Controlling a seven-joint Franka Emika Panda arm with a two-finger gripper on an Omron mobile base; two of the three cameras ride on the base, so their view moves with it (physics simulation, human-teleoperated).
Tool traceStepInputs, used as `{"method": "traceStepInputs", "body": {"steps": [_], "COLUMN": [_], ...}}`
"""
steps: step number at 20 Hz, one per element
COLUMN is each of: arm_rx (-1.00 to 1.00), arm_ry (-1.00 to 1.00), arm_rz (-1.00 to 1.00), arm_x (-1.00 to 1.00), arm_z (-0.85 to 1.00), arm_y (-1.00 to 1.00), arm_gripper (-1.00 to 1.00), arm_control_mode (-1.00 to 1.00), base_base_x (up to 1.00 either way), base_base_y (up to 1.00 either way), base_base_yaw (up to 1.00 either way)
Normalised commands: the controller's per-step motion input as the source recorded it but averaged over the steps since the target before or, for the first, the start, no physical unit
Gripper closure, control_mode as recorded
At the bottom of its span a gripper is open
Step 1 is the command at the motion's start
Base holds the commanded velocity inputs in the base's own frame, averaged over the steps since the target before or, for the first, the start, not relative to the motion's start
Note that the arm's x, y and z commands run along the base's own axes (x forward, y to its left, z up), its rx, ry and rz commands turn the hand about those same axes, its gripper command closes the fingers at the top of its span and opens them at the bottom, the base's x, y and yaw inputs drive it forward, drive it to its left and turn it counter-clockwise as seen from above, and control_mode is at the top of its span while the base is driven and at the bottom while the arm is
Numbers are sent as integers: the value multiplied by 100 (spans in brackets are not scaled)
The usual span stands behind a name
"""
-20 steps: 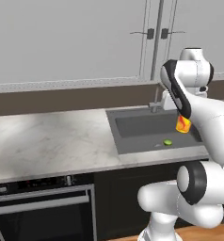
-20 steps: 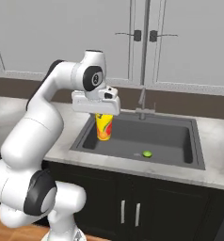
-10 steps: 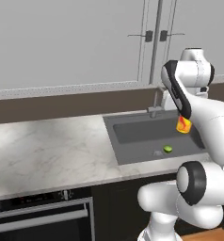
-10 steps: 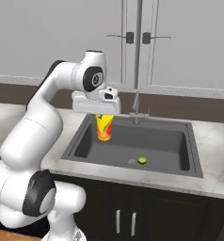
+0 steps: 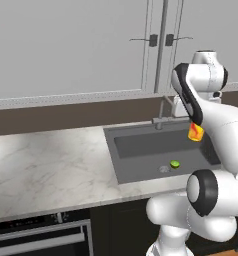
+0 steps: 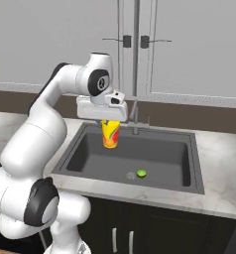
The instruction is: Pick the cup and tupperware and place them in the sink. Then turn on the water.
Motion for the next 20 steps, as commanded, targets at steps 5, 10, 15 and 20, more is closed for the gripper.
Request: {"method": "traceStepInputs", "body": {"steps": [5, 10, 15, 20], "arm_rx": [0, 0, 0, 0], "arm_ry": [0, 0, 0, 0], "arm_rz": [0, 0, 0, 0], "arm_x": [0, 20, 39, 34], "arm_z": [0, -12, -18, -21], "arm_y": [0, 10, 44, 36], "arm_gripper": [100, 100, 100, 100], "arm_control_mode": [100, -100, -100, -100], "base_base_x": [17, 4, 0, 0], "base_base_y": [-8, 0, 0, 0], "base_base_yaw": [0, 0, 0, 0]}}
